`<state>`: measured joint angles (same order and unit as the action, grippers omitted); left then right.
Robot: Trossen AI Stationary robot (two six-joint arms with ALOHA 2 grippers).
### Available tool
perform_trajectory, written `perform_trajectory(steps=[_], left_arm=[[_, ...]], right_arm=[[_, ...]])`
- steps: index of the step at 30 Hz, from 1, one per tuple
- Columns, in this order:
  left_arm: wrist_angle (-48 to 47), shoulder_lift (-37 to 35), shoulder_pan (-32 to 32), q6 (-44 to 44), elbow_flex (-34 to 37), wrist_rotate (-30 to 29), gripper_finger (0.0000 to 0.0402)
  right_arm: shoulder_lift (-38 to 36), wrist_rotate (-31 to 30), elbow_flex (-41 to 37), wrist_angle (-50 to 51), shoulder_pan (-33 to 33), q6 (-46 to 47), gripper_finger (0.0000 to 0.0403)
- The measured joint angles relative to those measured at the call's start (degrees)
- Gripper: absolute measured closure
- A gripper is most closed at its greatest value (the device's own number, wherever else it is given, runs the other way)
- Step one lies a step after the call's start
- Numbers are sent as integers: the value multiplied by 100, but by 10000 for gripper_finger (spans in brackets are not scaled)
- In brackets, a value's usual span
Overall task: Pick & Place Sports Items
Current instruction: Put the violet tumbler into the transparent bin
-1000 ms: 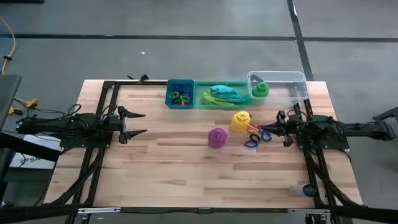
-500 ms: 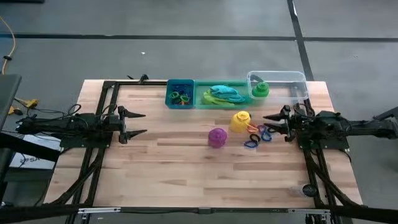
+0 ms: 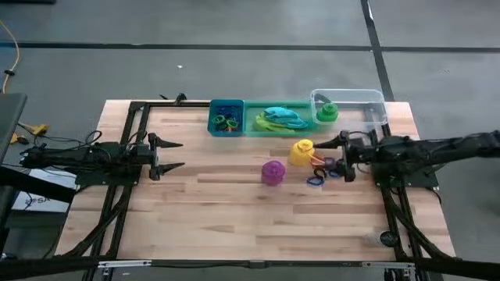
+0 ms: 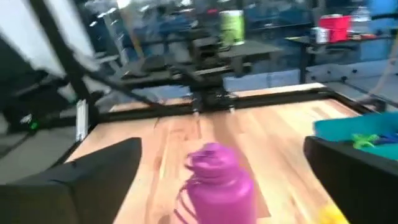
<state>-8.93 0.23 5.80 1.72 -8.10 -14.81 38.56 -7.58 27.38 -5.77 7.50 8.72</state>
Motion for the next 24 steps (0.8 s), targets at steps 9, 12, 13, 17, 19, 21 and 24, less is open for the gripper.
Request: perform_trajectory(steps=[9,12,13,17,19,21,24], left_arm=[[13,0,2,0,0,-2,34],[22,0,2,0,0,-2,34],[26,-1,2,0,0,-2,34],[37,0,0,0,0,-2,34],[37,-1,1,0,0,-2,34],[37,0,0,0,0,-2,34],[37,0,0,0,0,-2,34]], right_arm=[[1412,-449,496,-287,748,-754,13],[1749,-471,496,-564,756,-755,19],[1849,-472,496,-710,748,-753,21],[2232,-478,498,-1127,746,-753,26],[2423,-493,498,-1297,746,-752,27],[2591,-551,498,-1485,746,-728,28],[2830,-614,498,-1665,693,-559,28]])
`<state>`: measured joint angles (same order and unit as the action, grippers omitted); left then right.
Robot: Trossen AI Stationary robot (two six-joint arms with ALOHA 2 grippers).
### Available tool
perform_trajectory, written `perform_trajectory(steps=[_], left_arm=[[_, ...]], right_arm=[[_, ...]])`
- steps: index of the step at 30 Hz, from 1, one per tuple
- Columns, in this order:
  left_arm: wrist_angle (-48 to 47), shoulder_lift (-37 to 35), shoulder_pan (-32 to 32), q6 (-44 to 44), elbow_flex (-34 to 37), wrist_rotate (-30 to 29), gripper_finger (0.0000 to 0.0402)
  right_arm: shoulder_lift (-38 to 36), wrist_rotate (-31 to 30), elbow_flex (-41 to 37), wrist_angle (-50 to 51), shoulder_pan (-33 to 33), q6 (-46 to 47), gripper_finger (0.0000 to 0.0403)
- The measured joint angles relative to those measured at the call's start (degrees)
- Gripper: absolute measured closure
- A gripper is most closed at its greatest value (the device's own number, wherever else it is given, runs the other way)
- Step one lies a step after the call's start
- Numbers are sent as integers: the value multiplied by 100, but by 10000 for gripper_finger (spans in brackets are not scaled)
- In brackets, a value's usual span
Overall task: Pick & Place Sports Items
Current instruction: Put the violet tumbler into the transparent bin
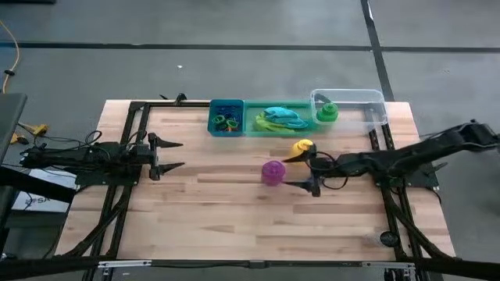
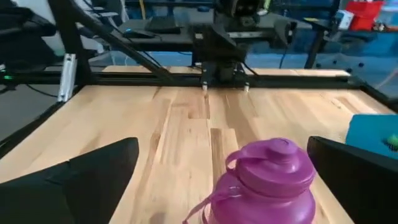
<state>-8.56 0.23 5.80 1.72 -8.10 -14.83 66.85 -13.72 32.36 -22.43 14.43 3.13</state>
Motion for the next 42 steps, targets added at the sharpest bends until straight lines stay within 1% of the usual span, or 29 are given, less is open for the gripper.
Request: perform_trajectory(steps=[6,11,15,19,23,28,30,36,42], left_arm=[[0,0,2,0,0,0,34],[0,-1,2,0,0,0,34],[0,0,2,0,0,0,34],[0,-1,1,0,0,0,34],[-1,-1,0,0,0,0,34],[-2,0,1,0,2,0,34],[-2,-2,2,0,2,0,34],[-2,0,0,0,2,0,34],[-2,0,2,0,2,0,34]], right_arm=[[303,-108,0,-186,-235,482,28],[399,-342,0,-272,-299,523,28],[400,-400,0,-239,-299,523,28],[451,-419,112,78,-299,523,28],[753,-401,412,356,-313,525,28],[1144,-25,629,253,-493,605,28],[1277,39,682,257,-526,627,28],[1336,-194,758,247,-522,617,28],[1342,-281,758,269,-524,612,28]])
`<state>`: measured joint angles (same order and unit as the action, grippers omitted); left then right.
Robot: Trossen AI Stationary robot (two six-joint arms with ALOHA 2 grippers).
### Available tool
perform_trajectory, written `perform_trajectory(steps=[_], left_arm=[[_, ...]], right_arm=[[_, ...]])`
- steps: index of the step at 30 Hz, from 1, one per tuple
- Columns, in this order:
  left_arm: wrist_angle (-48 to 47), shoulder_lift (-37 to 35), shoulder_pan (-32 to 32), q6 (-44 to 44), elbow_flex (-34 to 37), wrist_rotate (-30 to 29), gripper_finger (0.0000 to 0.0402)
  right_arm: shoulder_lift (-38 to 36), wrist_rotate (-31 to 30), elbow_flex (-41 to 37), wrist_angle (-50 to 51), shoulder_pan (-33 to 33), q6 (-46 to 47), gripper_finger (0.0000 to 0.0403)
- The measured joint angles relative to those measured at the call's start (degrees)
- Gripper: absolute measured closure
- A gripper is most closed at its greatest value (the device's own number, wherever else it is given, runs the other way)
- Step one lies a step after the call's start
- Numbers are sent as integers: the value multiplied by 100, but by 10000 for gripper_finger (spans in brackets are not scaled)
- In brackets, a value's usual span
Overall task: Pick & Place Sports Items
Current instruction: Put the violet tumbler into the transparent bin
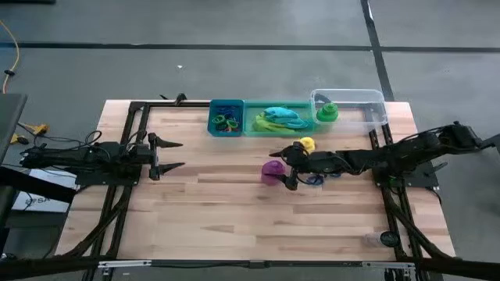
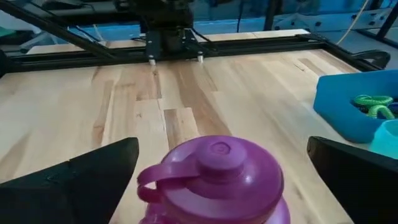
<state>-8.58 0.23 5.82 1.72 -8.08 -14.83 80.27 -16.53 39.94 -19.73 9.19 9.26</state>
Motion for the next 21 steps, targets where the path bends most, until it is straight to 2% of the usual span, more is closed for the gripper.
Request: perform_trajectory(steps=[6,21], left_arm=[[0,-2,-2,0,0,2,34],[0,0,0,0,0,0,34]], right_arm=[[0,21,0,238,2,0,53],[-4,351,0,309,4,16,188]])
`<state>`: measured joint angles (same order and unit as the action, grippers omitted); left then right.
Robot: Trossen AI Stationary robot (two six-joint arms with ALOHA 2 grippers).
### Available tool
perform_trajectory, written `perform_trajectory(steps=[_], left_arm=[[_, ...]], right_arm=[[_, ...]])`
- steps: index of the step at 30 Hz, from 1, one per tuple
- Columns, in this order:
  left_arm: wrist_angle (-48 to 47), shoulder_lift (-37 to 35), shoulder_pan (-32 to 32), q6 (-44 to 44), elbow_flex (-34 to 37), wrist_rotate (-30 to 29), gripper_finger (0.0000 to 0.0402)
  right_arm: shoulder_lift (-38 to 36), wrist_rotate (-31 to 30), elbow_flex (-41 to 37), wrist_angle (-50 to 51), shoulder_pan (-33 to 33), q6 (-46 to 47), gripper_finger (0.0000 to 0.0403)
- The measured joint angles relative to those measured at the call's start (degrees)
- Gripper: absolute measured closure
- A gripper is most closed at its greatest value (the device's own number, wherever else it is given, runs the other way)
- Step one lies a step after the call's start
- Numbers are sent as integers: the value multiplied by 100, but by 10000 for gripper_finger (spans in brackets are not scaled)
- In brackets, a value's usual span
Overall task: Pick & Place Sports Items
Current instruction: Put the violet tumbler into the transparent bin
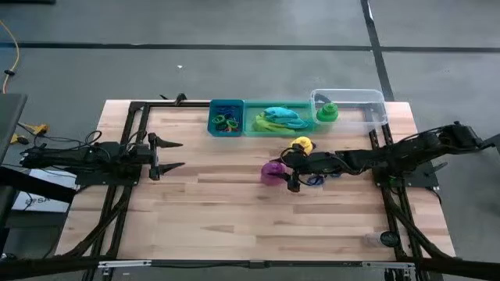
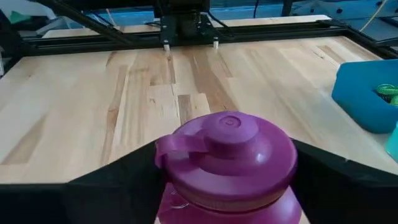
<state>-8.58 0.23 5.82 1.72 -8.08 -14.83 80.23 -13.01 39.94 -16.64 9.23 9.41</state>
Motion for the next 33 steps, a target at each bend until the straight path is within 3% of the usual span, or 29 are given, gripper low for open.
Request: perform_trajectory(steps=[9,15,19,33], left_arm=[[0,0,0,0,2,0,34],[0,0,0,0,4,0,34],[0,0,-1,0,4,1,34],[0,-2,0,0,4,0,34]], right_arm=[[-89,15,0,-72,89,66,198],[-485,125,0,-43,167,834,198],[-877,182,0,10,262,861,198],[-2411,-1121,-2,359,358,815,198]])
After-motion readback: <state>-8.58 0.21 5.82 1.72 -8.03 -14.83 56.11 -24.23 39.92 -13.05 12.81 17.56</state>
